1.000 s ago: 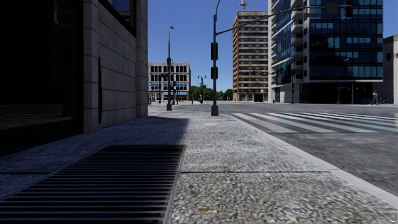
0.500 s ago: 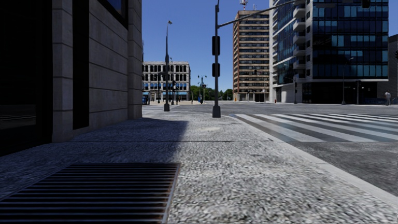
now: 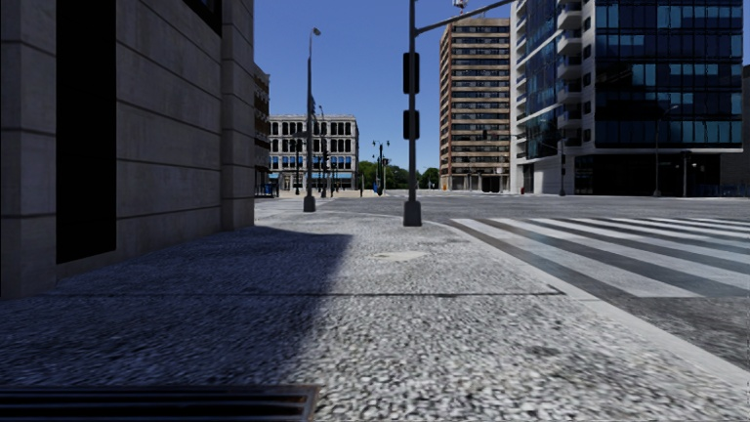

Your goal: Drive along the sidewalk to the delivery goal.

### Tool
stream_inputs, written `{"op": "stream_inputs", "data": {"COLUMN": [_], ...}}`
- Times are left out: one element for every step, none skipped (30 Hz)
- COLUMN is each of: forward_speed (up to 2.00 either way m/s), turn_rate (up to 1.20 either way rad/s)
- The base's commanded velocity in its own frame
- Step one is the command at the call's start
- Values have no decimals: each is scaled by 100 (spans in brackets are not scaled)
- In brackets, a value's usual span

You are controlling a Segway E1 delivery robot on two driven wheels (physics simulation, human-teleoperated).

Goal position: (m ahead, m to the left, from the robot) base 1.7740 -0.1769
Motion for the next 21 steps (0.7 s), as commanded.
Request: {"op": "stream_inputs", "data": {"forward_speed": [200,200,200,200,200,200,200,200,200,200,200,200,200,200,200,200,200,200,200,200,194], "turn_rate": [0,0,0,0,0,0,0,0,0,0,0,0,0,0,0,0,0,0,0,0,0]}}
